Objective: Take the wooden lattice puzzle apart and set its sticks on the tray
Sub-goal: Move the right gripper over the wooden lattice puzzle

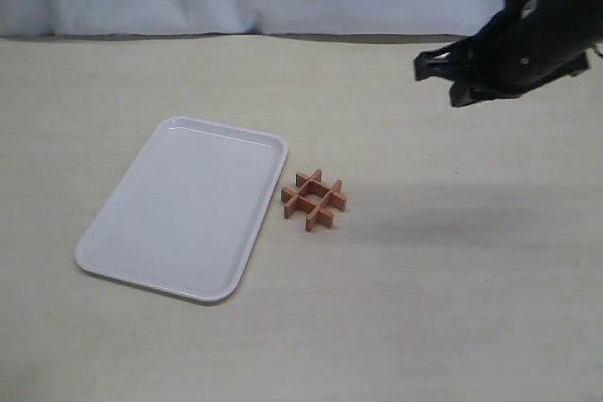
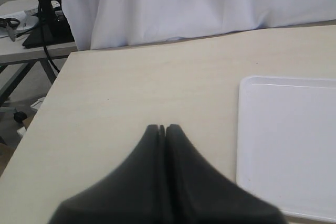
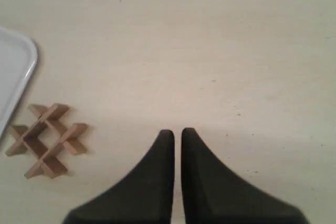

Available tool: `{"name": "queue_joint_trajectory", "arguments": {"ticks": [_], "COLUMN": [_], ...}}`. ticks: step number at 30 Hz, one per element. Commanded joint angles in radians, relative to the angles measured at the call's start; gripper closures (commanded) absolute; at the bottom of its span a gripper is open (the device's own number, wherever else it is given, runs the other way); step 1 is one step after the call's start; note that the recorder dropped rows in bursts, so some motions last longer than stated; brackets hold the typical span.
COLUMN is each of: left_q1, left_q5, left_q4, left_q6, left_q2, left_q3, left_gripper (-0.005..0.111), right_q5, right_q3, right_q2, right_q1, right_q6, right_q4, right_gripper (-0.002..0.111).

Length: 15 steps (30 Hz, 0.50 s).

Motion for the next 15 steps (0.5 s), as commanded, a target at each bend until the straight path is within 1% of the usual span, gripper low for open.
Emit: {"name": "queue_joint_trajectory", "arguments": {"ticks": [1,2,4,7,10,15], "left_q1": [-0.002,-0.002,-0.002,-0.002,-0.002,-0.002], "left_q5": [-0.018,-0.018,-0.018,-0.018,-0.018,-0.018], "left_q4": [0.001,0.001,0.001,-0.001,-0.001,-0.001], "left_q6": [0.001,0.001,0.001,0.001,0.001,0.001], "left_q2": [-0.002,-0.002,-0.002,-0.002,-0.002,-0.002], "left_q3": [0.002,0.002,0.002,0.002,0.002,0.002], "left_gripper": [0.107,0.107,0.107,0.107,0.107,0.107], "right_q5": [0.053,0.095,0.190,0.230,0.232,0.234], "right_q3": [-0.145,-0.202,-0.328,-0.446,-0.482,-0.490], "right_q2": [0.155,0.212,0.324,0.434,0.495,0.535], "right_q1": [0.170,0.211,0.275,0.326,0.337,0.337], "right_q6": [0.127,0.151,0.151,0.162,0.234,0.286], "right_q4": [-0.195,-0.235,-0.245,-0.242,-0.242,-0.242], "right_gripper": [0.104,0.104,0.104,0.104,0.104,0.104]}}
